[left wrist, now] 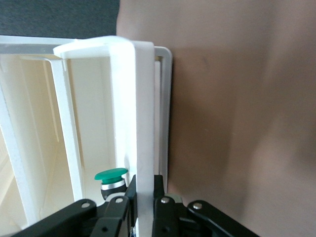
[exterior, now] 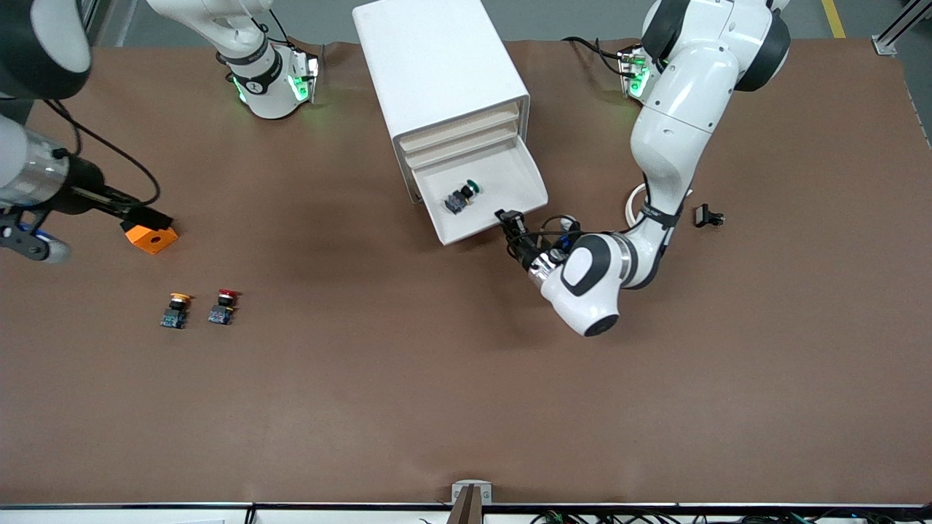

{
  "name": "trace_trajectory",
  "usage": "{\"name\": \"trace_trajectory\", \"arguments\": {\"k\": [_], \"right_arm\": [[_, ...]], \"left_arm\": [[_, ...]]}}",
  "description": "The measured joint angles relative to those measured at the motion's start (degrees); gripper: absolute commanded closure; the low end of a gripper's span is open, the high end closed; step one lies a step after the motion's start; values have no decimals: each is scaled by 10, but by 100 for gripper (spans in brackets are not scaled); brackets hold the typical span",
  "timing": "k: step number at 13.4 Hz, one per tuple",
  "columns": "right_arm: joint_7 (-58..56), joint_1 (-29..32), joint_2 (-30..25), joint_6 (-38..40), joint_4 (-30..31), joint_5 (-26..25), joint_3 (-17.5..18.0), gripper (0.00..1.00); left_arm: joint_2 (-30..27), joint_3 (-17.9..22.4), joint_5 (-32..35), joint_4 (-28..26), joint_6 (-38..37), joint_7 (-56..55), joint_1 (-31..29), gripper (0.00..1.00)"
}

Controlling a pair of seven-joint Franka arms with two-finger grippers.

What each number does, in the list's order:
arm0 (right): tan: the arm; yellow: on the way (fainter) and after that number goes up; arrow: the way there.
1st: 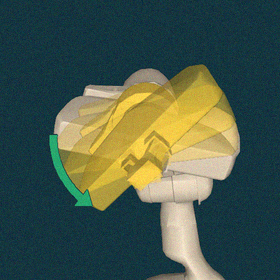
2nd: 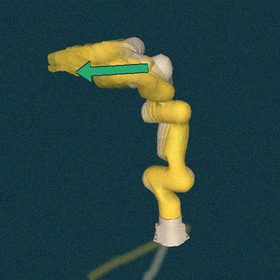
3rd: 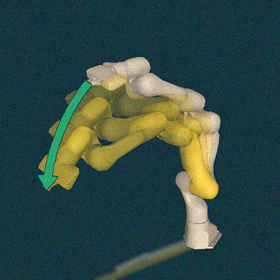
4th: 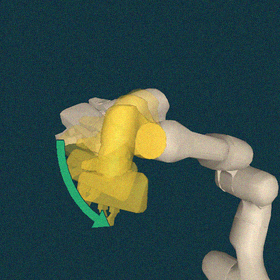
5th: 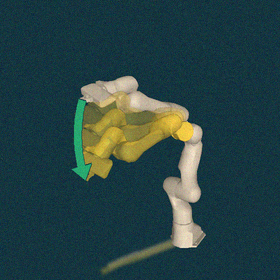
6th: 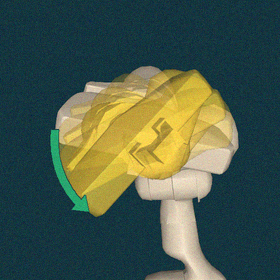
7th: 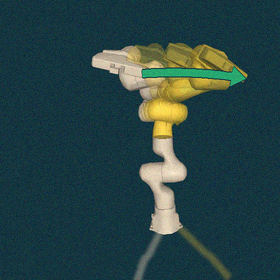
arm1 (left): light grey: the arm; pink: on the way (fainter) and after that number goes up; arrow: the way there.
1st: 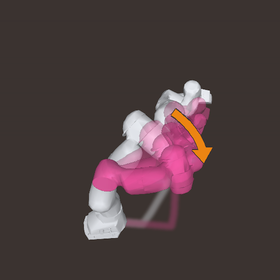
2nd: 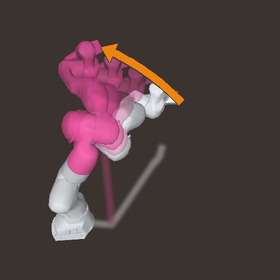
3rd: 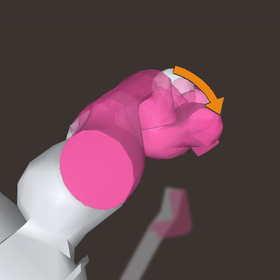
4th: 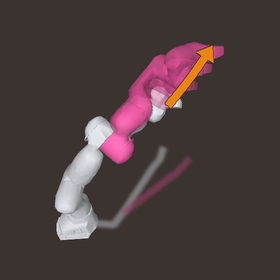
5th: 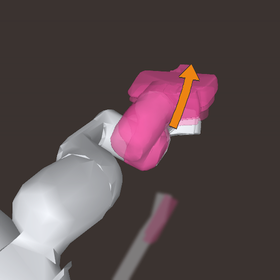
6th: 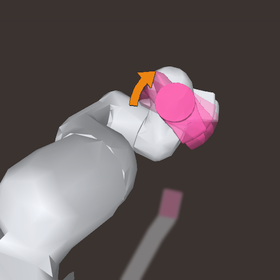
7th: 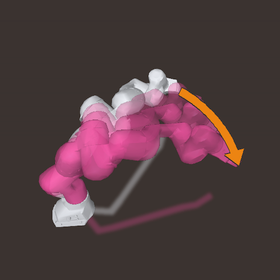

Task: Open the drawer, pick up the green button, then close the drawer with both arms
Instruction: 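Reach the right gripper into the drawer while the left gripper withdraws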

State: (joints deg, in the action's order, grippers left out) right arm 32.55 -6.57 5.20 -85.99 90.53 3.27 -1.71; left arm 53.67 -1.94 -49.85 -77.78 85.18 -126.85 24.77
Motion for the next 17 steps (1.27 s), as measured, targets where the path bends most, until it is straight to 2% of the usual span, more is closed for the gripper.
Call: {"name": "trace_trajectory", "arguments": {"k": [1,5,9,12,15,17], "right_arm": [[37,-28,0,-4,0,1,1,0],[185,-151,3,-66,21,3,4,0],[328,-240,23,-140,64,4,4,0],[419,-294,53,-189,68,5,3,0],[485,-344,89,-240,69,5,3,0],[518,-370,116,-276,69,5,3,0]], "left_arm": [[0,10,0,4,2,10,0,0],[-8,47,0,29,-1,23,-9,0],[-24,96,4,73,-2,33,-8,0],[-45,115,84,95,-3,97,-9,0],[-68,116,157,98,-4,154,-9,0],[-86,116,214,101,-4,230,-9,0]]}}
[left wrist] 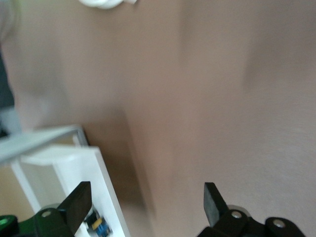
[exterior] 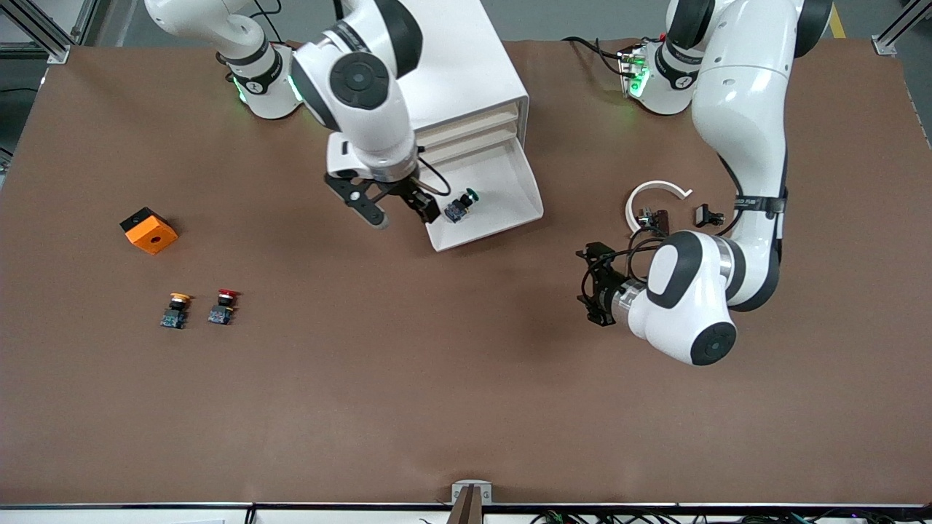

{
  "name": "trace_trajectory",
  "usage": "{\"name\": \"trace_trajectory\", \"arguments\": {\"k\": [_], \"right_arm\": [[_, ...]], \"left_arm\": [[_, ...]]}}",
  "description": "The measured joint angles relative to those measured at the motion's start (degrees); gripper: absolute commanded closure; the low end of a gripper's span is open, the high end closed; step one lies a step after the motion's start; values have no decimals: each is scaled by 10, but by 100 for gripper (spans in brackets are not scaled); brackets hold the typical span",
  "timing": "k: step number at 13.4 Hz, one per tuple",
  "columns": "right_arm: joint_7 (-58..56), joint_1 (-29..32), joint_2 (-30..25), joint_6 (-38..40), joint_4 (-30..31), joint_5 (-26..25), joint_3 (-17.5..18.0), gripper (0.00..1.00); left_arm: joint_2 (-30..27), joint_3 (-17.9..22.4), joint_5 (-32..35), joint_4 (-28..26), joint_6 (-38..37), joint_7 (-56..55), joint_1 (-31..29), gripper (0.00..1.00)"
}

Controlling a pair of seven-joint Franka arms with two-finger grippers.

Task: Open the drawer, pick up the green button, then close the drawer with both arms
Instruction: 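Reach the right gripper into the drawer while the left gripper withdraws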

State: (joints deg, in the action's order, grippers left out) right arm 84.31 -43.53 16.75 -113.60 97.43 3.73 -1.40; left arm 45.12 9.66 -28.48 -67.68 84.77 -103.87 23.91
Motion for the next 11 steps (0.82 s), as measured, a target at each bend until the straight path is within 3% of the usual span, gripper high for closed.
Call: {"name": "trace_trajectory", "arguments": {"k": [8,11], "right_arm": [[26,-54,87,-59,-16,0,-1,0],[21,-56,110,-72,-18,0,-1,0]], "left_arm": [[-108,7,160,2,-6,235,-6,0],[-137,7,177,-2,-10,297,-6,0]]}}
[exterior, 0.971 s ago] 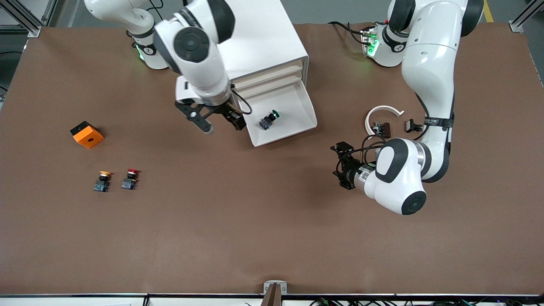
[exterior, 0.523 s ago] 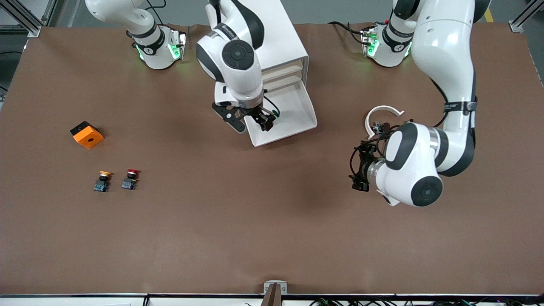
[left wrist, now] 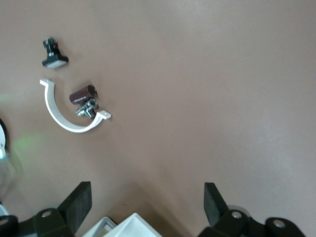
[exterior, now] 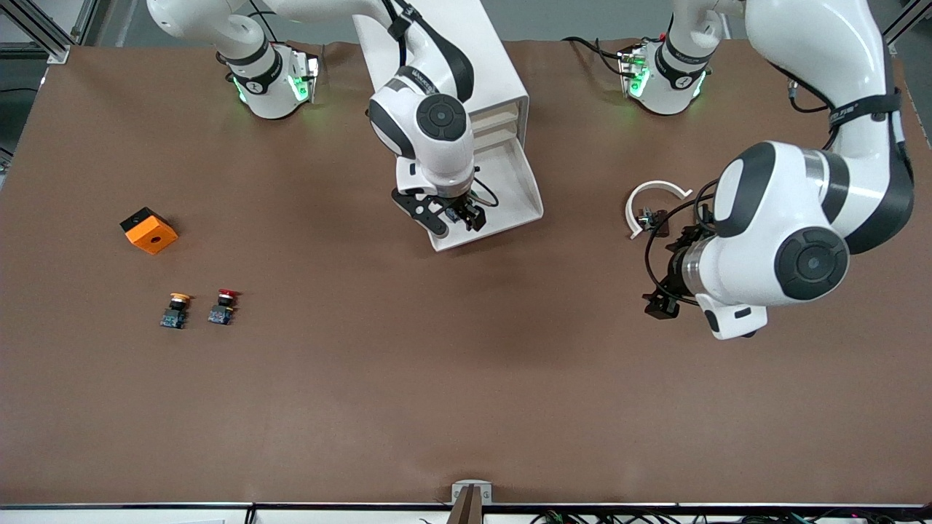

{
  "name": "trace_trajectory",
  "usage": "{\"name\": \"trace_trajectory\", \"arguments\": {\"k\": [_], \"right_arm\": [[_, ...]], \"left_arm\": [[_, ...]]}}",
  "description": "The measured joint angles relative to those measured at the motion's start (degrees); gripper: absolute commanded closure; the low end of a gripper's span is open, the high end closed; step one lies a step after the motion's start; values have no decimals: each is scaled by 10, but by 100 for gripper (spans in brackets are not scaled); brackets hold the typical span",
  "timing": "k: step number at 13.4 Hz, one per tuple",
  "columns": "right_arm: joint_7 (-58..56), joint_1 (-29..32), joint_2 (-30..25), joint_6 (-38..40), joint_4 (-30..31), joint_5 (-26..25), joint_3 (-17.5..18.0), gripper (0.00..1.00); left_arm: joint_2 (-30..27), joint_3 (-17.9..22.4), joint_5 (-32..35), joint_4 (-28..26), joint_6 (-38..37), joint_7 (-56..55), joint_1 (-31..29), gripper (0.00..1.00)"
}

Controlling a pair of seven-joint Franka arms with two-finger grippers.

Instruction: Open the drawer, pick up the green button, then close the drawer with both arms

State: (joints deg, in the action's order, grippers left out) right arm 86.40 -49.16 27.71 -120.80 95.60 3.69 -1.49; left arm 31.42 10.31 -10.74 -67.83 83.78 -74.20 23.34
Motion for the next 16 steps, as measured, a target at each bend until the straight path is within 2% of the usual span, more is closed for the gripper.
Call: {"name": "trace_trajectory", "arguments": {"k": [5,8,12,16], "right_arm": [[-28,-22,24,-1,-1,0,0,0],[-37,-34,35,-1,-1,-3,0,0],[-38,-35,44,-1,-1,-6,-2,0],[-38,-34,44,-1,-2,-6,-10,0]], "left_arm": [[-6,0,6,-6,0,155,-2,0],[-23,0,37,-23,7,226,-2,0],[-65,0,49,-90,59,334,-2,0],[-107,-16,54,-190,133,360,7,0]]}}
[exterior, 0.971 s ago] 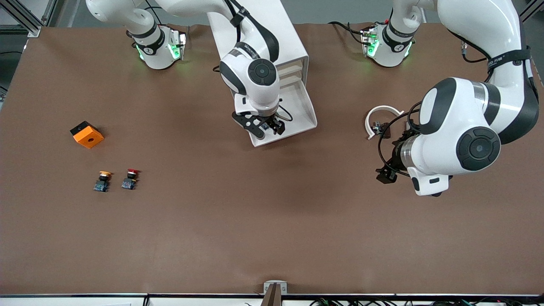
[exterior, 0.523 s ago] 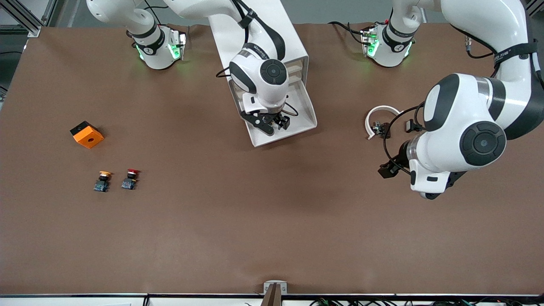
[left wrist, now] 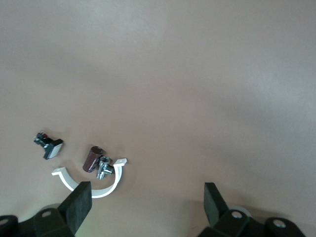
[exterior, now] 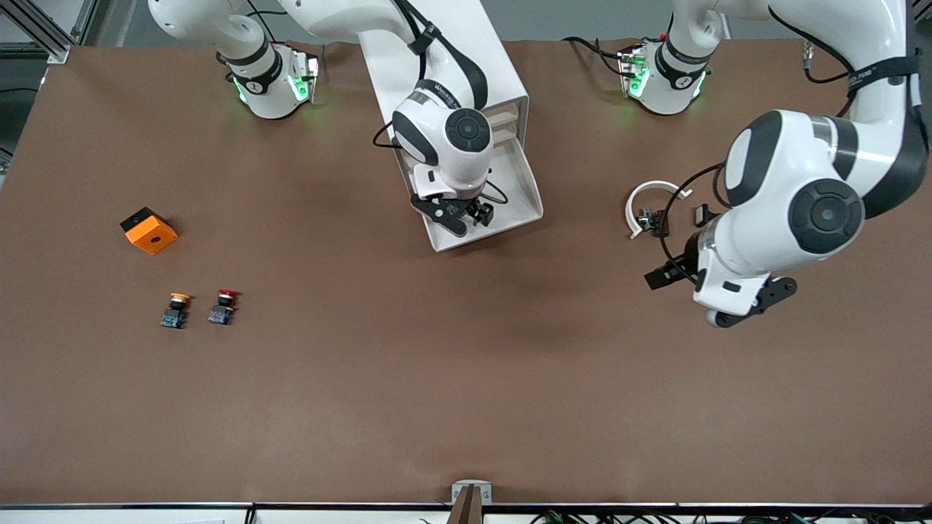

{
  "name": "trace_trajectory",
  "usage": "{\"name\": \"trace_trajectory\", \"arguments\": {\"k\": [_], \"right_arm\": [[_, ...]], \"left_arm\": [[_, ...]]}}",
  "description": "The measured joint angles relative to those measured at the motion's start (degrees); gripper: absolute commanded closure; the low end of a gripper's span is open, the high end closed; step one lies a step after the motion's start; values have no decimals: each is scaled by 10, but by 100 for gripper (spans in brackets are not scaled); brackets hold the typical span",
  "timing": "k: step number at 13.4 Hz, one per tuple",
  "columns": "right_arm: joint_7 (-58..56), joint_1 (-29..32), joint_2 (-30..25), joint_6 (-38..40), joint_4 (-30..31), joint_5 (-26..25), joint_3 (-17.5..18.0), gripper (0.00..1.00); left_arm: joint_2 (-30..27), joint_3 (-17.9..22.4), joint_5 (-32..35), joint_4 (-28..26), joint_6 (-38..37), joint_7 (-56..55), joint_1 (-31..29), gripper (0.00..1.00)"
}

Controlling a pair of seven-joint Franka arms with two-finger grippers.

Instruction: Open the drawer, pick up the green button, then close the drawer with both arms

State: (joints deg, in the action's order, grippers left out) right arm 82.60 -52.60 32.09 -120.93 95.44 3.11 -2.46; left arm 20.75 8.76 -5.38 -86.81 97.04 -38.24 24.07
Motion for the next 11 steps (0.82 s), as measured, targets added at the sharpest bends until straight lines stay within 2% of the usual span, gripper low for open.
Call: {"name": "trace_trajectory", "arguments": {"k": [3,5,8,10,11], "right_arm": [[8,0,0,0,0,0,-2,2],[13,0,0,0,0,0,-2,18],[16,0,1,0,0,1,-2,50],[18,0,1,0,0,1,-2,54],[20,0,1,0,0,1,-2,61]], "left_arm": [[-11,-36,17,-68,38,0,6,0],[-14,-49,17,-98,41,0,7,0],[-36,-66,17,-148,41,0,7,0],[-49,-80,18,-180,48,0,7,0],[-53,-86,18,-198,57,0,7,0]]}}
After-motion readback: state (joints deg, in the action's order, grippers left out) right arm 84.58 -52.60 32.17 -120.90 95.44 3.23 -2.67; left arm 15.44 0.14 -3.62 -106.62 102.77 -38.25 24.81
